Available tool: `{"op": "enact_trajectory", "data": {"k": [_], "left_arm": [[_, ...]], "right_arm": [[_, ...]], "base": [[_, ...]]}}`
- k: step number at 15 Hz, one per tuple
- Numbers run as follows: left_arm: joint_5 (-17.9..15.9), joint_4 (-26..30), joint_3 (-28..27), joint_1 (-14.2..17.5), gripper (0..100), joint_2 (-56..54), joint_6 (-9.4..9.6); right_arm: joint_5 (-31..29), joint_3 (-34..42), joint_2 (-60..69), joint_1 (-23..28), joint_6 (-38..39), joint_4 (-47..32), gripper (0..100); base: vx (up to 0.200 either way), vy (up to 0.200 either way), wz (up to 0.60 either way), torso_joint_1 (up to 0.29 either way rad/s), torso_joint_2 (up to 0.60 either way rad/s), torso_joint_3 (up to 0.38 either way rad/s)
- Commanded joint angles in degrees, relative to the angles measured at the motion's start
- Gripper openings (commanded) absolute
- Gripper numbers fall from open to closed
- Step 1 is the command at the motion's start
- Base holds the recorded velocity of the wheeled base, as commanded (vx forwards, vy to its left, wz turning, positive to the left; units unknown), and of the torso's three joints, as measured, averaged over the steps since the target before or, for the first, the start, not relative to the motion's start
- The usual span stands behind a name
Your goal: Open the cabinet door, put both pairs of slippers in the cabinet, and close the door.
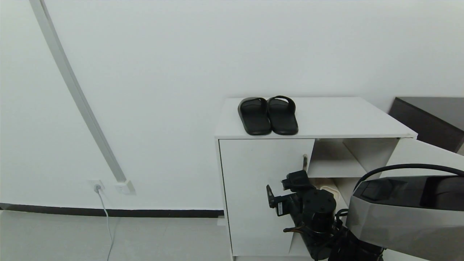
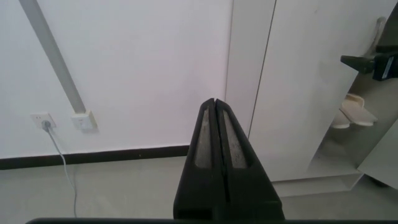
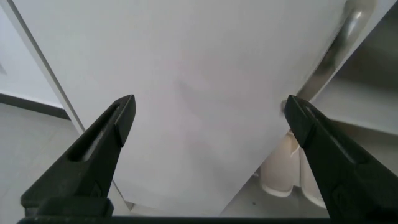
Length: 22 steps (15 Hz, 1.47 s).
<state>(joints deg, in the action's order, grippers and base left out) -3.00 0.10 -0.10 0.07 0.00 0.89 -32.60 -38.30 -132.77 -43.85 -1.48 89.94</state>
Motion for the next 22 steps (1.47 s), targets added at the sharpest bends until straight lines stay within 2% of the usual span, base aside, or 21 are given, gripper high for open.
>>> {"op": "enact_trajectory", "data": {"k": [1, 14, 19, 22], "left_arm": [[0.01, -0.01, 0.01, 0.01, 0, 0.09, -0.01], [0.01, -0.01, 0.01, 0.01, 0, 0.09, -0.01], [0.01, -0.01, 0.01, 0.01, 0, 0.09, 0.08], [0.10, -0.01, 0.01, 0.01, 0, 0.09, 0.08]], "right_arm": [[-0.01, -0.02, -0.04, -0.10, -0.02, 0.06, 100], [0.43, -0.11, -0.47, 1.05, 0.51, 0.06, 100], [1.04, -1.42, 3.30, 1.31, -1.07, -0.21, 100], [1.13, -8.37, 8.93, 1.40, -0.72, -13.57, 100]], "base": [[0.000, 0.000, 0.00, 0.212, -0.53, -0.325], [0.000, 0.000, 0.00, 0.235, -0.54, -0.311], [0.000, 0.000, 0.00, 0.015, -0.03, -0.015], [0.000, 0.000, 0.00, 0.000, 0.00, 0.000]]}}
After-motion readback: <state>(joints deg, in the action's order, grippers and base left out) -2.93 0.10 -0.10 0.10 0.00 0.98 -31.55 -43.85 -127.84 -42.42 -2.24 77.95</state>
